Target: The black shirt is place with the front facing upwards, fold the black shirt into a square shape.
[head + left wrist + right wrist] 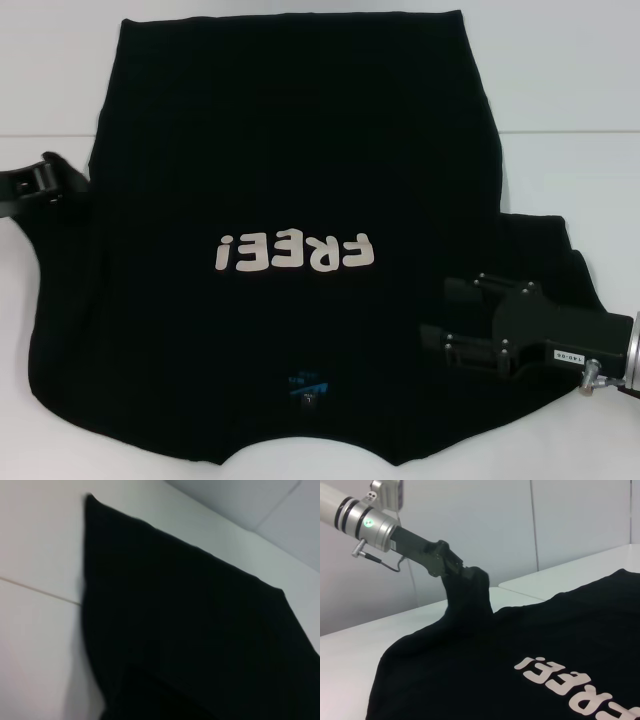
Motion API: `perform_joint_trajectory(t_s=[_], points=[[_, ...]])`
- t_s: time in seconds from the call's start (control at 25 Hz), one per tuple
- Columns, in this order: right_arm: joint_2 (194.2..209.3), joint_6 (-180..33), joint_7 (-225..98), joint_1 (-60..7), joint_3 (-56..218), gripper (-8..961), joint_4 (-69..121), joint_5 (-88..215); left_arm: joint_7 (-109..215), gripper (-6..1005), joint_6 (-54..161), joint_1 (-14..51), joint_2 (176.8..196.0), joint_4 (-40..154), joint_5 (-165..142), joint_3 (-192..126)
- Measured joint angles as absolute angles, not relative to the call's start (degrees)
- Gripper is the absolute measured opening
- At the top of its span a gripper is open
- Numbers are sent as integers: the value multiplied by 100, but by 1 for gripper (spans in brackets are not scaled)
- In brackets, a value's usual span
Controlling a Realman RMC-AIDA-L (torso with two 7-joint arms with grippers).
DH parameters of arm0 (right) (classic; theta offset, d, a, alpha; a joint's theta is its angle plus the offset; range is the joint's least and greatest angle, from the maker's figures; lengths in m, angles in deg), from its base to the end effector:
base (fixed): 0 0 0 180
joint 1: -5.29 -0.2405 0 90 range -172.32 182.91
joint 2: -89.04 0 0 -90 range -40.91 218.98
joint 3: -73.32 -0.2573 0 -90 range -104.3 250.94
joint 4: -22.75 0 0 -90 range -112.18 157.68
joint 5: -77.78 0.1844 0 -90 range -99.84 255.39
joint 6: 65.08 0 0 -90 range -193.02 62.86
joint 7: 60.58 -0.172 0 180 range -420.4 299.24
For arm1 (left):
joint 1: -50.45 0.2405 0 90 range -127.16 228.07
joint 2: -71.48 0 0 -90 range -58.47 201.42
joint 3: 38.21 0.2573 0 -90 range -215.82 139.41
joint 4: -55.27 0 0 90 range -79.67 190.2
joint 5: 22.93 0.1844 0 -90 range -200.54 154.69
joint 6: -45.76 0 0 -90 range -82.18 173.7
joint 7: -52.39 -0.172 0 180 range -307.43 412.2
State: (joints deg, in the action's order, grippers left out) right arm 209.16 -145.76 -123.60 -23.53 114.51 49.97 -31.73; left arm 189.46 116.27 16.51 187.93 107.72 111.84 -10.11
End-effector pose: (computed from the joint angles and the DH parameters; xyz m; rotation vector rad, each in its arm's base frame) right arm 0.2539 0.3122 -0.0571 -2.6485 0.5178 0.6820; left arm -0.2988 0.3928 0.0678 -1.8776 -1.5580 -0.5312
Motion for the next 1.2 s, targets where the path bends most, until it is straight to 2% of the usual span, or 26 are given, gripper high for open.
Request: perform_joint_trajectory(t_s=[0.4,0.84,0.92,1.2], points=[[20918,-14576,-12360,-2354,11466,792,4948,-3173,19135,144,11607,1428,19077,10409,10989,-925],[20918,-14576,-12355,-2353,11472,793,4933,-3173,19045,166,11719,1796,18954,9958,10125,-959],[20918,-14576,-12356,-2352,11472,793,4930,-3174,19042,358,11744,1847,18918,9957,10141,-958],[20918,-14573,-12321,-2351,11470,792,4867,-3173,18765,647,11622,2086,18905,9928,10188,-1098]])
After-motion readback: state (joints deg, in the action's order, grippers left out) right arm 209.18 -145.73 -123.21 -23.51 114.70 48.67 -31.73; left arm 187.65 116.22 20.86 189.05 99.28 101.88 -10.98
